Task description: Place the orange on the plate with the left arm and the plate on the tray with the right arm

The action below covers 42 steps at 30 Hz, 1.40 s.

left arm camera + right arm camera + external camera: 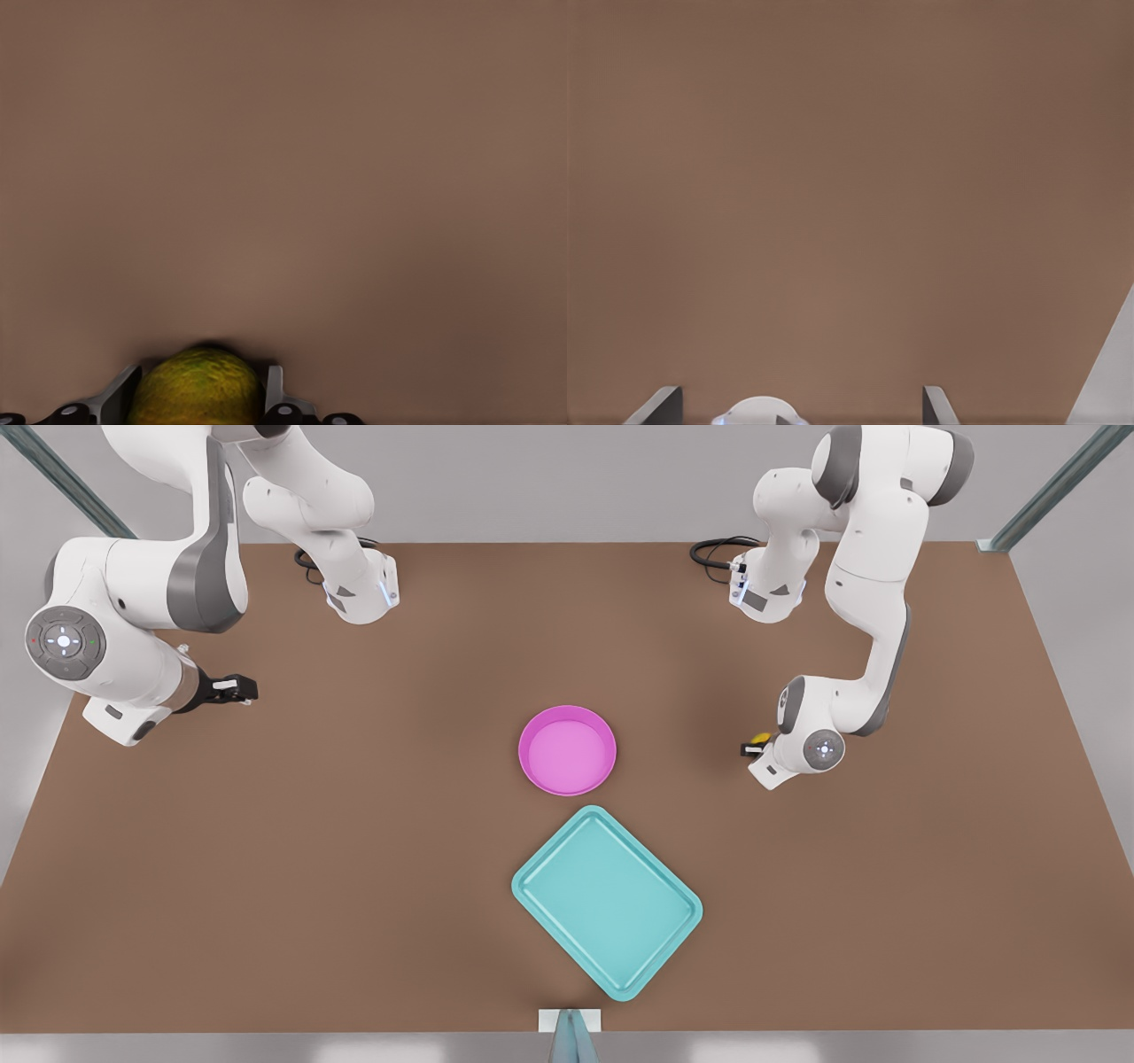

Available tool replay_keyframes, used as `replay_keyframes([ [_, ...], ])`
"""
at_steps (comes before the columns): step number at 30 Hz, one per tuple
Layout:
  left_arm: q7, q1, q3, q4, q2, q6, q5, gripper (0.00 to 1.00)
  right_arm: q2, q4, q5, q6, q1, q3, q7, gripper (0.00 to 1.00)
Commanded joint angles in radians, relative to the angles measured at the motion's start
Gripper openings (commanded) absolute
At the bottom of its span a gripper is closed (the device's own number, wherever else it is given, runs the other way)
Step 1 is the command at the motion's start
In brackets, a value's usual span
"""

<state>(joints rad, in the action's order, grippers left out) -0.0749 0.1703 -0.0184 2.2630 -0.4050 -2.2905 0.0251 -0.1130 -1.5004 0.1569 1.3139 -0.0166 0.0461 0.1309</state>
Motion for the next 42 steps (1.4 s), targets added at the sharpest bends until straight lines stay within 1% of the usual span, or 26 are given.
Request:
replay_keyframes([
  [1, -0.014, 0.0, 0.0, 0.0, 0.0, -0.001, -0.002, 0.76, 0.001, 0.0, 0.0, 0.001, 0.0, 0.0, 0.001, 1.0],
  [2, -0.014, 0.0, 0.0, 0.0, 0.0, -0.001, -0.002, 0.7, -0.001, 0.0, 0.0, 0.001, 0.0, 0.0, 0.001, 1.0],
  [10, -0.045, 0.002, 0.0, -0.019, 0.018, 0.032, -0.001, 0.66, -0.001, 0.0, 0.0, 0.001, 0.0, 0.0, 0.004, 1.0],
  [12, -0.143, 0.031, 0.008, -0.149, 0.034, 0.207, 0.001, 0.66, -0.001, 0.0, 0.0, 0.002, 0.0, 0.0, 0.004, 1.0],
  [14, -0.212, 0.067, 0.025, -0.187, 0.032, 0.215, 0.001, 0.66, -0.001, 0.0, 0.0, 0.002, 0.0, 0.0, 0.004, 1.0],
  [15, -0.259, 0.11, 0.025, -0.23, 0.031, 0.247, 0.001, 0.66, -0.001, 0.0, 0.0, 0.002, 0.0, 0.0, 0.004, 1.0],
  [16, -0.302, 0.167, 0.025, -0.299, 0.022, 0.319, 0.002, 0.66, -0.001, 0.0, 0.0, 0.002, 0.0, 0.0, 0.004, 1.0],
  [17, -0.422, 0.245, 0.029, -0.479, -0.043, 0.453, 0.004, 0.66, -0.001, 0.0, 0.0, 0.002, 0.0, 0.0, 0.004, 1.0],
  [18, -0.506, 0.316, 0.029, -0.598, -0.109, 0.506, 0.033, 0.66, -0.001, 0.0, 0.0, 0.002, 0.0, 0.0, 0.004, 1.0],
  [19, -0.563, 0.368, 0.032, -0.66, -0.139, 0.51, 0.068, 0.66, -0.001, 0.0, 0.0, 0.002, 0.0, 0.0, 0.004, 1.0],
  [21, -0.686, 0.479, 0.032, -0.858, -0.264, 0.51, 0.108, 0.66, -0.001, 0.0, 0.0, 0.002, 0.0, 0.0, 0.004, 1.0],
  [23, -0.711, 0.503, 0.034, -0.977, -0.348, 0.5, 0.107, 0.66, -0.001, 0.0, 0.0, 0.002, 0.0, 0.0, 0.004, 1.0],
  [26, -0.714, 0.505, 0.034, -0.977, -0.357, 0.488, 0.107, 0.66, -0.001, -0.006, 0.0, 0.004, 0.0, -0.002, 0.004, 1.0],
  [28, -0.76, 0.505, 0.072, -0.974, -0.354, 0.508, 0.107, 0.66, -0.001, -0.006, 0.0, 0.005, 0.0, -0.002, 0.003, 1.0],
  [32, -0.795, 0.52, 0.1, -0.958, -0.365, 0.523, 0.107, 0.67, -0.001, -0.007, 0.0, 0.005, 0.0, 0.0, 0.003, 1.0],
  [33, -0.8, 0.525, 0.1, -0.958, -0.371, 0.522, 0.107, 0.78, -0.001, -0.007, 0.0, 0.004, 0.0, 0.0, 0.003, 1.0],
  [34, -0.801, 0.526, 0.1, -0.958, -0.371, 0.522, 0.107, 1.0, -0.001, -0.007, 0.0, 0.004, 0.0, -0.002, 0.003, 1.0],
  [37, -0.801, 0.525, 0.1, -0.953, -0.367, 0.523, 0.107, 1.0, -0.001, -0.007, 0.0, 0.004, 0.0, -0.002, 0.003, 1.0],
  [38, -0.786, 0.522, 0.086, -0.965, -0.339, 0.537, 0.101, 1.0, -0.001, -0.007, 0.0, 0.004, 0.0, 0.0, 0.003, 1.0],
  [39, -0.746, 0.496, 0.055, -0.967, -0.273, 0.621, 0.098, 1.0, -0.001, -0.007, 0.0, 0.005, 0.0, 0.0, 0.003, 1.0],
  [40, -0.626, 0.476, -0.079, -0.968, -0.134, 0.756, 0.107, 1.0, -0.042, -0.021, -0.034, 0.014, -0.003, 0.0, 0.001, 1.0],
  [41, -0.559, 0.471, -0.164, -0.968, -0.074, 0.807, 0.114, 1.0, -0.086, -0.044, -0.088, 0.051, -0.019, 0.0, 0.003, 1.0],
  [42, -0.462, 0.471, -0.282, -0.97, 0.006, 0.905, 0.113, 1.0, -0.169, -0.058, -0.155, 0.138, -0.078, 0.0, 0.0, 1.0],
])
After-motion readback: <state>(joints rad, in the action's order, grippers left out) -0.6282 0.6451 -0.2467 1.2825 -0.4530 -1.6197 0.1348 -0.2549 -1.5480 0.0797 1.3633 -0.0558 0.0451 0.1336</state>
